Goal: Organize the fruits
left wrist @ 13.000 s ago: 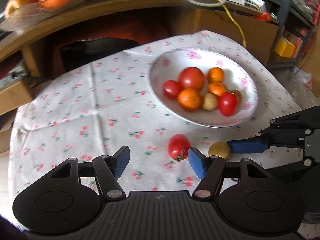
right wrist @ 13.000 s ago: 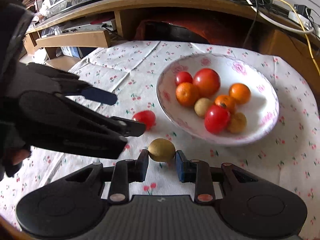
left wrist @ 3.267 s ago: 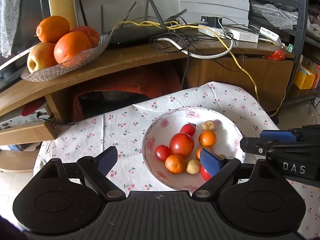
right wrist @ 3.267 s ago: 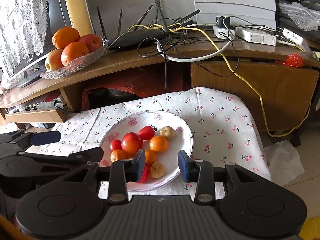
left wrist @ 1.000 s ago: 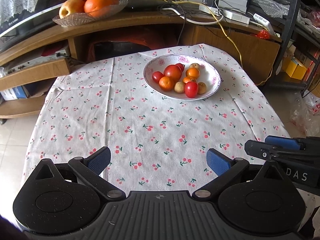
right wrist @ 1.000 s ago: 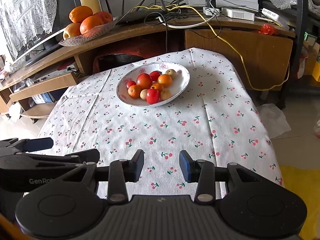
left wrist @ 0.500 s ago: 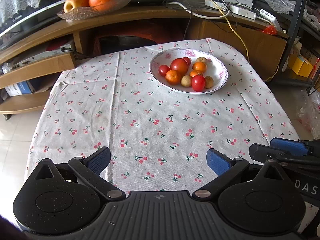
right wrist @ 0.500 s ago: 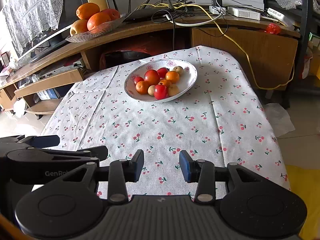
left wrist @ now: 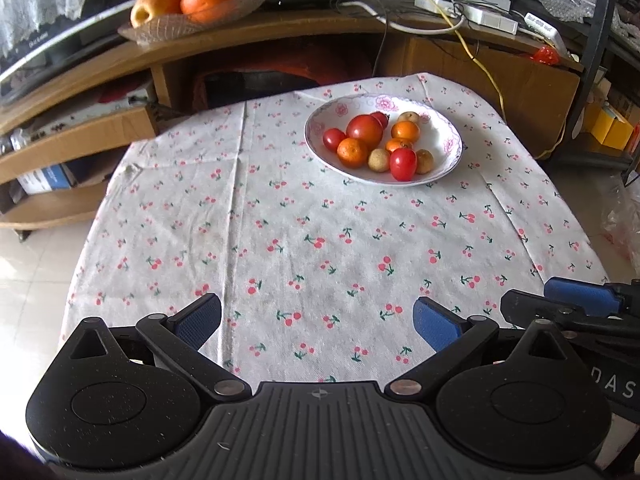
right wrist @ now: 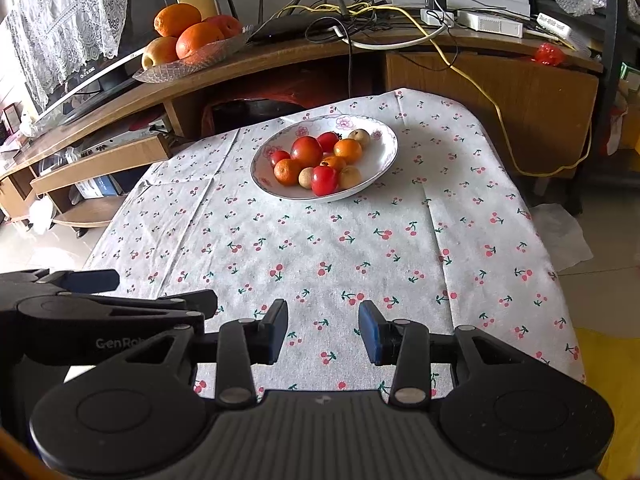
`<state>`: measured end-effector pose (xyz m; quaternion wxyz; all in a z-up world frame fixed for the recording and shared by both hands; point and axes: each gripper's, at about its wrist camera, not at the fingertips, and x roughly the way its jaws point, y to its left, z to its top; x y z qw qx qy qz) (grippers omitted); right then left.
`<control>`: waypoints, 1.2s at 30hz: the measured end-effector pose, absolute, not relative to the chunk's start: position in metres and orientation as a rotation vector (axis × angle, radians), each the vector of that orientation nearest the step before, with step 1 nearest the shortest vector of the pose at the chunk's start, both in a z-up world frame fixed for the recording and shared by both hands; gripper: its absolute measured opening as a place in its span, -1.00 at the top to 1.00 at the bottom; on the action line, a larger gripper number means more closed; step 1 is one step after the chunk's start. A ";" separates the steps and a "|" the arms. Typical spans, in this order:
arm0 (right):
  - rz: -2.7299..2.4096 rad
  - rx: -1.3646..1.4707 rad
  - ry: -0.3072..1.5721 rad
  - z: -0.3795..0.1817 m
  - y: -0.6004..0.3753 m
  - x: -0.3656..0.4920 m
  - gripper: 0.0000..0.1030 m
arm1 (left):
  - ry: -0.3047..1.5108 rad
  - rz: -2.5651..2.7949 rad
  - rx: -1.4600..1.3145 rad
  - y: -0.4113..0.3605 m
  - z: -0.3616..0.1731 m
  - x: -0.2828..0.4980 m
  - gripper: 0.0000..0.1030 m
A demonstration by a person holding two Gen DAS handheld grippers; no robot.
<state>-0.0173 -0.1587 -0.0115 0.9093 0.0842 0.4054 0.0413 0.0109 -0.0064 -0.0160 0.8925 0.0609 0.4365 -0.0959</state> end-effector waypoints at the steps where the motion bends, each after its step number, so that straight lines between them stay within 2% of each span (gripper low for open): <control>1: 0.086 0.174 0.837 -0.012 -0.159 -0.017 0.25 | 0.914 -0.199 0.117 -0.005 -0.017 0.011 -0.99; 36: 0.081 0.176 0.854 -0.019 -0.156 -0.014 0.24 | 0.899 -0.181 0.154 -0.007 -0.019 0.011 -0.98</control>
